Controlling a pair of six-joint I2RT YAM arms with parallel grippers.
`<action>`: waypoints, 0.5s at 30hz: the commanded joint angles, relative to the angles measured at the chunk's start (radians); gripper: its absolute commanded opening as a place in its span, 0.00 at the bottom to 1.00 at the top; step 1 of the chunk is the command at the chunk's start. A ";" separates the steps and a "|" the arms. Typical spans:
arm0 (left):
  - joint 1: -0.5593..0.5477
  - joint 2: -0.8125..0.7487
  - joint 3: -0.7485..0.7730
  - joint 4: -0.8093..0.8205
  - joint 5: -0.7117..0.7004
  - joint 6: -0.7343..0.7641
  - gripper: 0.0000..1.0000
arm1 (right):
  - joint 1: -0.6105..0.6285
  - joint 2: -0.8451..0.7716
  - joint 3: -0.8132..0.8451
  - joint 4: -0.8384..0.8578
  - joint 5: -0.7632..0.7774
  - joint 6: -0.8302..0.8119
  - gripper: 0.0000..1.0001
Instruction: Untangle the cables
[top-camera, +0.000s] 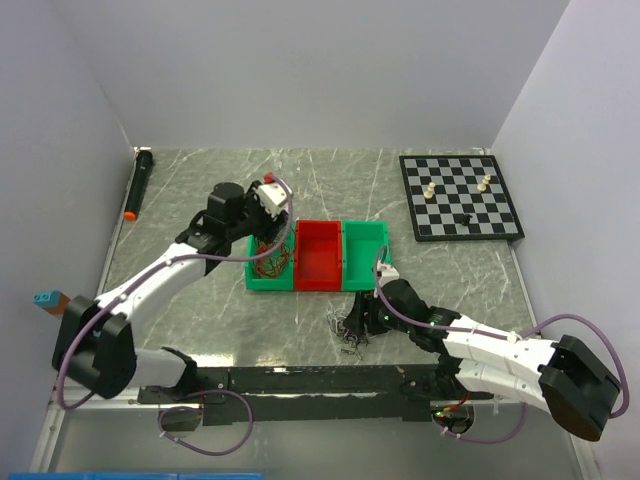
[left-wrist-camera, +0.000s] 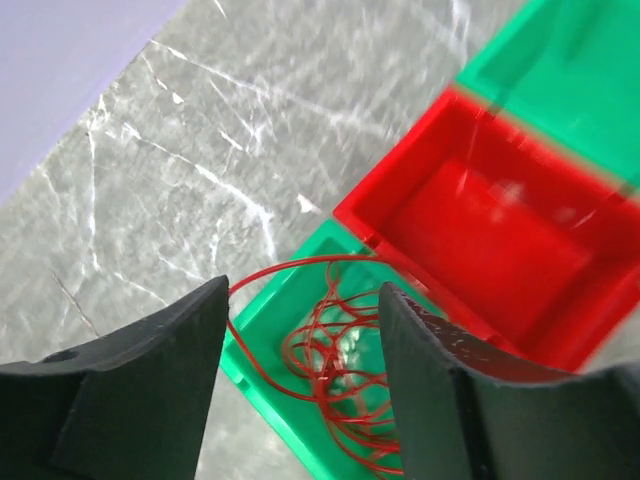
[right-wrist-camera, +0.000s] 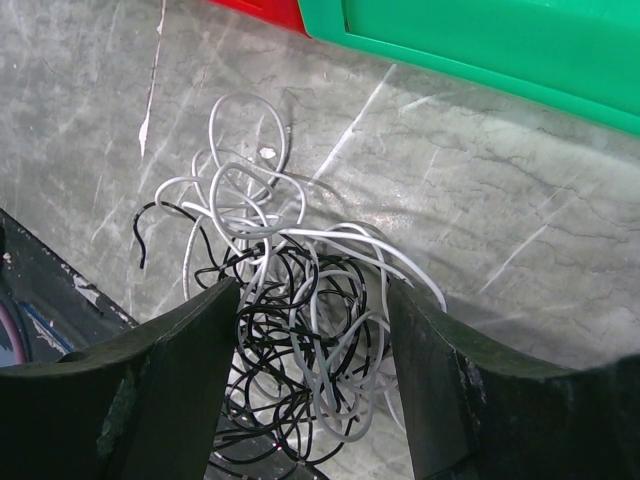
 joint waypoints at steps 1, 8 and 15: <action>0.009 0.085 -0.002 0.081 0.054 0.261 0.67 | -0.007 -0.029 -0.003 0.011 0.006 -0.002 0.68; 0.058 0.227 0.113 0.018 0.171 0.556 0.72 | -0.005 -0.030 0.000 0.004 0.011 -0.015 0.68; 0.058 0.267 0.119 -0.006 0.208 0.745 0.74 | -0.010 -0.021 0.007 0.001 0.009 -0.034 0.68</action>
